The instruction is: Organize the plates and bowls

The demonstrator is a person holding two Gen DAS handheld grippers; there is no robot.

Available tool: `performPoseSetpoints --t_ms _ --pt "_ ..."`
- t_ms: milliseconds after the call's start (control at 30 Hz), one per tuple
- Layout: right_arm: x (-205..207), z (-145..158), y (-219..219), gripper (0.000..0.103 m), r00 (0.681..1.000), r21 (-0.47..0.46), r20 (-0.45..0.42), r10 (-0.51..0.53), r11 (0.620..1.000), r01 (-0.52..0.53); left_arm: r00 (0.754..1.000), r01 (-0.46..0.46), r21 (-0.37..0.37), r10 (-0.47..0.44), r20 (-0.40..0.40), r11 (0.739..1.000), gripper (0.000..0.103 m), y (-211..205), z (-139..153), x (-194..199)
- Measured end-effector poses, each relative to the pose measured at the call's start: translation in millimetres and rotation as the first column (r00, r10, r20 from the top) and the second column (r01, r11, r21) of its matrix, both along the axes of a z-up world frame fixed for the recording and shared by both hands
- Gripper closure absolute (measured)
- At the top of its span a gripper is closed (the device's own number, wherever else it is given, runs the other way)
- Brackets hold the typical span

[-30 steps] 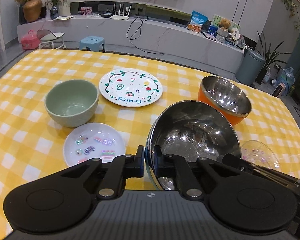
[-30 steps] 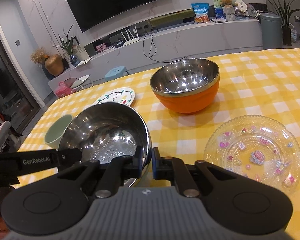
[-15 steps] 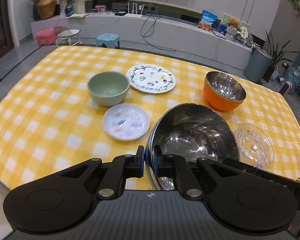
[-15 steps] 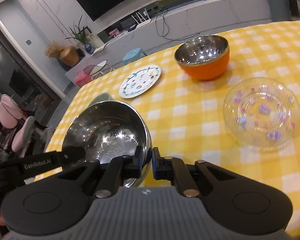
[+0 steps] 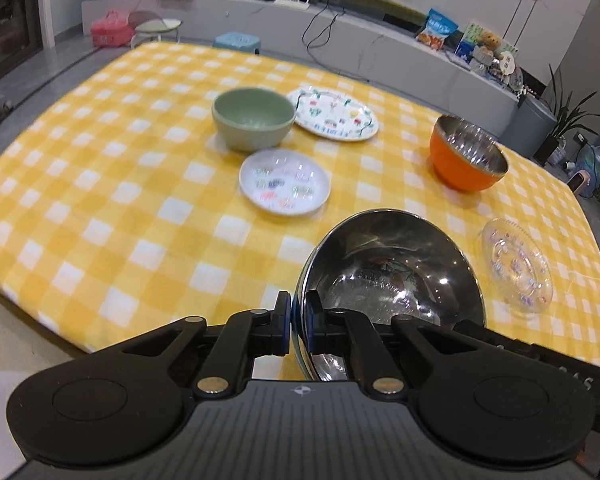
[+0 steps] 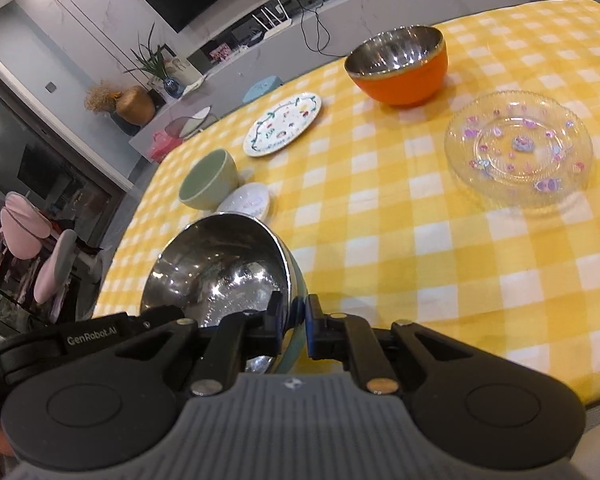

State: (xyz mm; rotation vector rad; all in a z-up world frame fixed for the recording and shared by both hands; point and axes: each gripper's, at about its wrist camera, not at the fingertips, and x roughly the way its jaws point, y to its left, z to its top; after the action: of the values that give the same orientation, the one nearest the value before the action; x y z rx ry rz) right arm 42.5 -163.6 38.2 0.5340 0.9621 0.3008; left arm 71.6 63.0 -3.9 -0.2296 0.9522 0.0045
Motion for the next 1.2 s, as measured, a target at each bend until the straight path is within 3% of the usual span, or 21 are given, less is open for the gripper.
performPoseSetpoints --t_ms 467,767,933,967,1033,1067,1200 --pt "17.5 -17.0 11.5 0.094 0.998 0.010 -0.062 0.003 1.000 -0.002 0.996 -0.081 -0.063 0.078 -0.053 0.995 0.095 20.2 -18.9 8.6" --pt "26.7 -17.6 18.8 0.092 0.999 0.005 -0.029 0.014 1.000 -0.014 0.991 -0.134 -0.096 0.131 -0.041 0.986 0.095 29.2 -22.3 17.8" --pt "24.9 -14.8 23.4 0.089 0.999 -0.021 -0.002 0.037 0.999 -0.037 0.990 -0.139 -0.101 0.136 -0.038 0.985 0.088 29.4 -22.2 17.5" --pt "24.6 -13.8 23.6 0.088 0.999 -0.023 0.005 0.041 0.999 -0.041 0.990 -0.140 -0.100 0.138 -0.028 0.985 0.083 29.0 -20.7 16.4" --pt "23.8 -10.2 22.3 0.071 0.999 -0.024 0.018 0.045 0.999 -0.044 0.990 -0.140 -0.113 0.141 0.004 0.984 0.068 29.7 -16.4 13.6" --pt "23.3 -7.3 21.4 0.069 0.999 -0.028 0.026 0.046 0.999 -0.045 0.989 -0.141 -0.117 0.144 0.021 0.983 0.062 29.7 -13.6 11.9" --pt "17.7 9.9 15.7 0.066 0.995 -0.070 0.093 0.048 0.997 -0.042 0.983 -0.154 -0.103 0.163 0.084 0.983 0.060 28.0 3.3 6.5"
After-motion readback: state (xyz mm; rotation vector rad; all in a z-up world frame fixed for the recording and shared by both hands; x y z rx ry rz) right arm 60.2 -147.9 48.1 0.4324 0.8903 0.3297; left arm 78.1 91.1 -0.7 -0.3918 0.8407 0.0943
